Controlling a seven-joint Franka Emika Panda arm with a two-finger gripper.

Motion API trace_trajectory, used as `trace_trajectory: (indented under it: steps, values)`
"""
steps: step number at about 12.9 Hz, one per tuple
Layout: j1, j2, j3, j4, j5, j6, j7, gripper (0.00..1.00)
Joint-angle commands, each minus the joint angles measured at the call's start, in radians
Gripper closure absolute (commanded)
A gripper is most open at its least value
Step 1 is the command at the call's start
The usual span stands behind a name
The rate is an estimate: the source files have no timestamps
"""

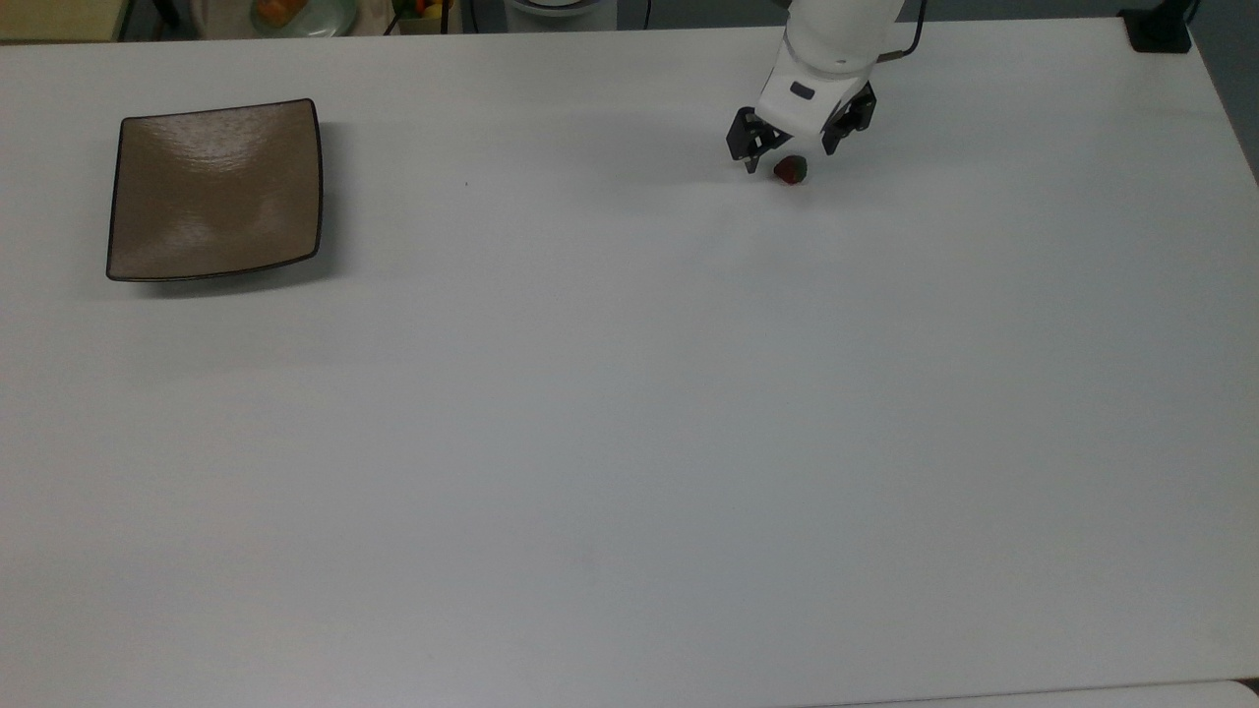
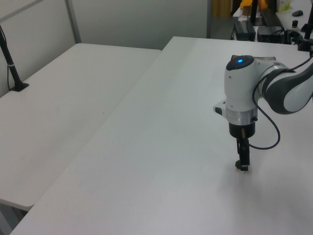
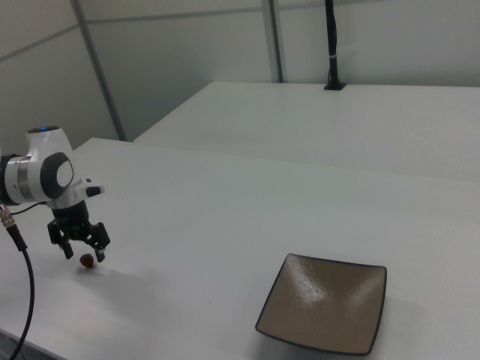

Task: Strawberries on a ceramic plate
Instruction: 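Close the gripper on the red strawberry and lift it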

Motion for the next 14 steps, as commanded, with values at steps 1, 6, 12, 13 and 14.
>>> trace_trajectory:
  steps: [1, 6, 12, 13, 14]
  values:
    - [0.014, 0.026, -0.009, -0.012, -0.028, 0.066, -0.015, 0.07]
    - [0.014, 0.032, -0.008, -0.009, -0.054, 0.065, -0.016, 0.47]
    - [0.007, 0.012, -0.008, 0.019, -0.043, 0.048, 0.024, 0.93]
    - [0.003, 0.001, -0.008, 0.028, -0.043, 0.032, 0.024, 0.93]
    - [0.002, -0.005, -0.009, 0.042, -0.043, 0.006, 0.024, 0.93]
